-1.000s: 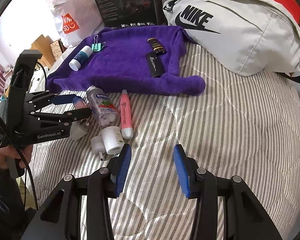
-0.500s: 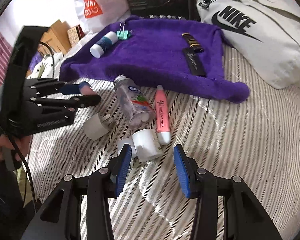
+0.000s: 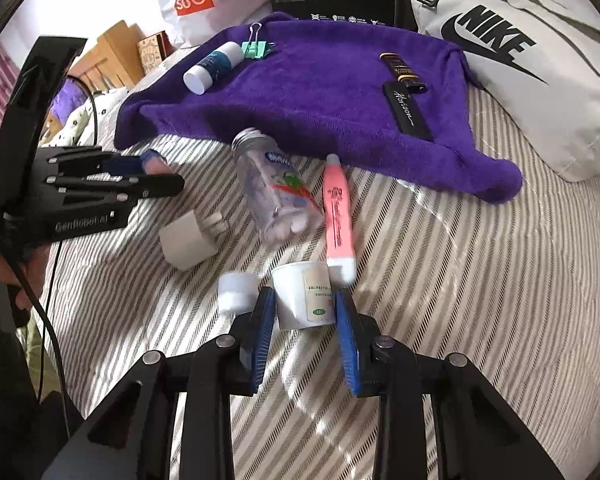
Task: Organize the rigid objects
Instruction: 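Close the right tool around the white cream jar and lift it, then carry the cream jar and pink-capped tube over the purple towel with both tools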
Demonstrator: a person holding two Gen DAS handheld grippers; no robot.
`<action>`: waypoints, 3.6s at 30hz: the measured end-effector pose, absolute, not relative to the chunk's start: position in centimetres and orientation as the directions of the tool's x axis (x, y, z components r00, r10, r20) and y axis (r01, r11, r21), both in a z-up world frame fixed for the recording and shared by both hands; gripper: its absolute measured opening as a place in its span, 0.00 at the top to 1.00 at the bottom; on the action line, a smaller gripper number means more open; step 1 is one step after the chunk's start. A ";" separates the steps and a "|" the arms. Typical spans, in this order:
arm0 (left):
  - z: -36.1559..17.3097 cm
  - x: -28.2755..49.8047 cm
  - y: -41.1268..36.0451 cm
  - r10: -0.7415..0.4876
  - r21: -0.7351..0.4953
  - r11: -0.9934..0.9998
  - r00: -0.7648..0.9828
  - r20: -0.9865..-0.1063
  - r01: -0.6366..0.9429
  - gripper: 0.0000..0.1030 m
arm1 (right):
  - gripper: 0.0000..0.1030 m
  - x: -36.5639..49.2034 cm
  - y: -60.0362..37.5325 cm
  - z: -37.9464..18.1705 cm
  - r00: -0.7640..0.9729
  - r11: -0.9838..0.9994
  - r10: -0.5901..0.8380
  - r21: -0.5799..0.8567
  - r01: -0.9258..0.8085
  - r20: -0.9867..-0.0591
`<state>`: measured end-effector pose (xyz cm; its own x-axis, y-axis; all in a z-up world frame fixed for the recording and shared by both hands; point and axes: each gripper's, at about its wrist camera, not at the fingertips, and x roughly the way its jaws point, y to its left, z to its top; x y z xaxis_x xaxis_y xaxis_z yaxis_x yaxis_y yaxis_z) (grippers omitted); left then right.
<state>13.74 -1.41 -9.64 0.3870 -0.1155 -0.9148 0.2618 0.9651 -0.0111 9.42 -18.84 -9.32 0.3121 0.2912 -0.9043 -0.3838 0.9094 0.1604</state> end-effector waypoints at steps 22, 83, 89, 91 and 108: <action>-8.6 12.9 2.4 -0.187 -0.103 0.970 0.411 -0.892 0.219 0.66 | 0.72 8.9 -19.2 -7.5 0.344 0.911 0.295 0.154 -0.383 -0.891; -9.1 23.2 4.9 -0.122 -0.080 0.990 0.416 -0.901 0.116 0.66 | 0.72 22.9 -18.2 -7.5 0.417 0.935 0.250 0.107 -0.338 -0.874; -9.7 23.8 4.8 -0.113 -0.073 0.991 0.409 -0.906 0.113 0.66 | 0.72 23.2 -18.0 -8.2 0.404 0.931 0.253 0.109 -0.347 -0.879; -10.0 24.0 4.7 -0.108 -0.067 0.991 0.406 -0.908 0.114 0.66 | 0.72 23.2 -18.0 -8.4 0.401 0.931 0.252 0.106 -0.350 -0.881; -10.2 24.3 4.3 -0.084 -0.034 0.991 0.408 -0.909 0.128 0.66 | 0.72 23.3 -16.7 -9.5 0.376 0.914 0.248 0.086 -0.398 -0.893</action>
<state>24.26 4.27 -10.24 0.4082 -0.0836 -0.9091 0.1277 0.9912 -0.0338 23.33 -16.68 -9.46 0.3756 0.2476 -0.8931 -0.3975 0.9135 0.0861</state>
